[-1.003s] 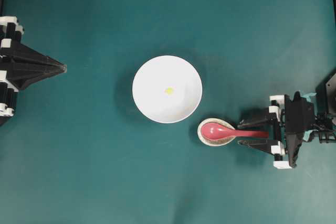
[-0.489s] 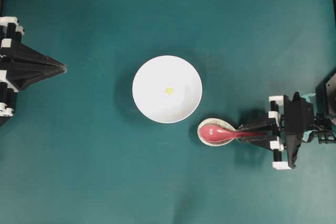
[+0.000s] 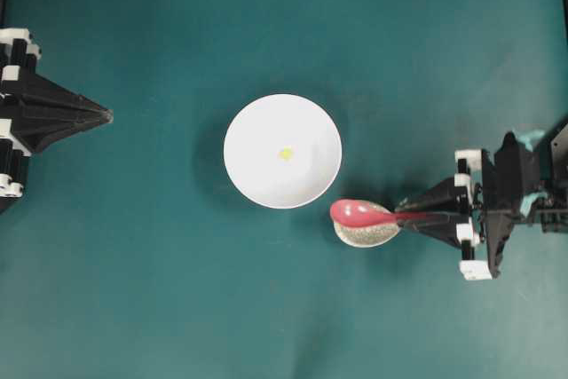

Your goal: Scoop the yellow hexagonal prism block from the bowl with a spoon using the right arm.

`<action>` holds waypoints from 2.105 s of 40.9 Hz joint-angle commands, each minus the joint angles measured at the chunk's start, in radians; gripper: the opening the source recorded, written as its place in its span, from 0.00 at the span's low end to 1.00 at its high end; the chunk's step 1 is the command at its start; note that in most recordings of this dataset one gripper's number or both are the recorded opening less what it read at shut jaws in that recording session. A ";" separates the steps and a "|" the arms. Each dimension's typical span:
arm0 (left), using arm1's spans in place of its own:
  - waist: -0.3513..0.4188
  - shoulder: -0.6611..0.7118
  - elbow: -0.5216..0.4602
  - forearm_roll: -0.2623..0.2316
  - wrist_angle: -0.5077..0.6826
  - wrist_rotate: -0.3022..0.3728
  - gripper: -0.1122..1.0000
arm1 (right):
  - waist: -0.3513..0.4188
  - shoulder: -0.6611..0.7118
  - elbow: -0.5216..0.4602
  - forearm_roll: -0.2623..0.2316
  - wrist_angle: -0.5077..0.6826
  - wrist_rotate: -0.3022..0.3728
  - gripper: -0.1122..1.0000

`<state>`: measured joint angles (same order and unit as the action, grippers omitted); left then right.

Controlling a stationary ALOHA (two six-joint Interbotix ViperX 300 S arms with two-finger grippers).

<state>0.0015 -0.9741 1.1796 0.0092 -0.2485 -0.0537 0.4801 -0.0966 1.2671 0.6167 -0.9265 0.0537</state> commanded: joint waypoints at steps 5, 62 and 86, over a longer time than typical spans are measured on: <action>-0.002 0.009 -0.028 0.003 -0.003 0.000 0.09 | -0.049 -0.124 -0.034 0.000 0.118 -0.038 0.31; -0.002 0.017 -0.025 0.002 -0.002 0.017 0.09 | -0.624 -0.100 -0.657 -0.078 1.385 -0.230 0.31; -0.002 0.018 -0.023 0.003 0.018 0.017 0.09 | -0.620 0.077 -0.908 -0.351 1.764 -0.035 0.31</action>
<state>0.0015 -0.9618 1.1796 0.0092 -0.2286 -0.0383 -0.1427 -0.0169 0.3988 0.2930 0.8069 0.0061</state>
